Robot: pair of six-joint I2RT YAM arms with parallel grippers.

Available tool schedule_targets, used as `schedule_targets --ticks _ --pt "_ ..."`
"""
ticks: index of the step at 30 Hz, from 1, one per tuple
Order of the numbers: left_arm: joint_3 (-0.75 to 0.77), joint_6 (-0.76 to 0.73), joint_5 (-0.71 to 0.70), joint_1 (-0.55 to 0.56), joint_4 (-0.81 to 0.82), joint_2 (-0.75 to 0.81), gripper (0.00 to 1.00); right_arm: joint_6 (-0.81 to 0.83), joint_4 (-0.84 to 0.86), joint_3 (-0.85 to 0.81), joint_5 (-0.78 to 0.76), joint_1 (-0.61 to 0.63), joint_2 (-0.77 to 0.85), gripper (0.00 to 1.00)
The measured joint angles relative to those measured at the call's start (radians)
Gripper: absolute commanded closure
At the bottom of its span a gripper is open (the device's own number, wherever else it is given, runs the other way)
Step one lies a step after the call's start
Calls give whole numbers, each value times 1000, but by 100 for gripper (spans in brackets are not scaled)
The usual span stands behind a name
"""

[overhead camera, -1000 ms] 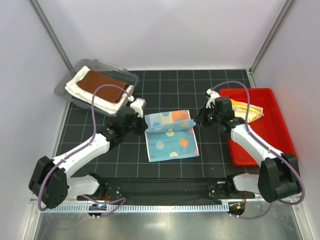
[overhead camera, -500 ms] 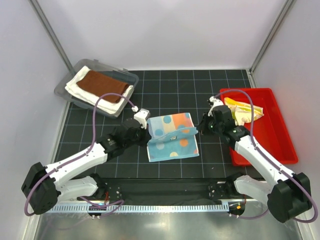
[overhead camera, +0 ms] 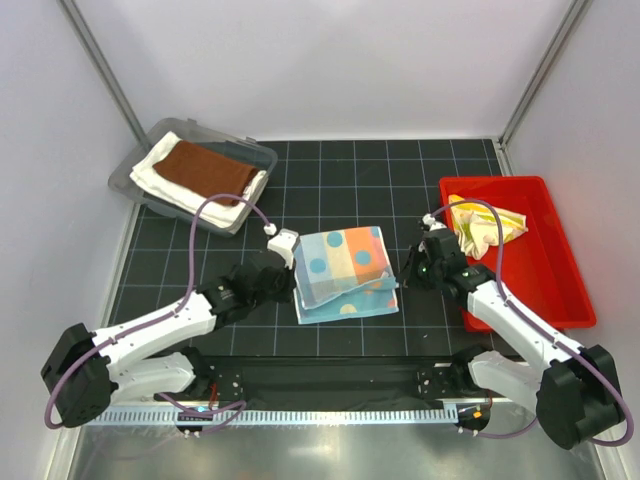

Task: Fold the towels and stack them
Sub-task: Fold the towel

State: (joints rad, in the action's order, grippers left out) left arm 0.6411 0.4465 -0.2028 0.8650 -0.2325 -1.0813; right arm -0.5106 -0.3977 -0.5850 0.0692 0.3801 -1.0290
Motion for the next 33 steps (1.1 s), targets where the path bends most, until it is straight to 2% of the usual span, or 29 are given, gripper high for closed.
schedule_targets --ticks 4,6,7,9,10,12,13,19,23,28,33 --pt "-29 3 -71 61 -18 13 100 -19 2 24 1 1 0 99" --pt "-33 12 -86 77 -25 13 100 -23 3 36 4 2 0 95" --pt "-34 19 -88 77 -27 13 96 -26 3 40 8 2 0 83" --pt "-34 41 -92 77 -29 13 79 -42 -4 40 11 3 0 70" --pt "-34 55 -90 77 -29 12 62 -48 -8 40 10 3 0 59" --pt "-34 101 -81 77 -27 4 59 -65 -30 38 2 4 0 50" --pt "-33 125 -74 77 -26 -5 59 -73 -46 37 -5 4 1 48" --pt "-23 250 -32 77 -26 -114 53 -126 -106 -6 -35 4 -6 49" --pt "-22 309 -32 77 -26 -179 48 -146 -85 -17 -41 4 -86 50" --pt "-22 351 -32 77 -27 -258 50 -151 -30 25 -39 11 -176 50" --pt "-22 367 -42 77 -28 -280 55 -158 27 69 -18 22 -162 54"
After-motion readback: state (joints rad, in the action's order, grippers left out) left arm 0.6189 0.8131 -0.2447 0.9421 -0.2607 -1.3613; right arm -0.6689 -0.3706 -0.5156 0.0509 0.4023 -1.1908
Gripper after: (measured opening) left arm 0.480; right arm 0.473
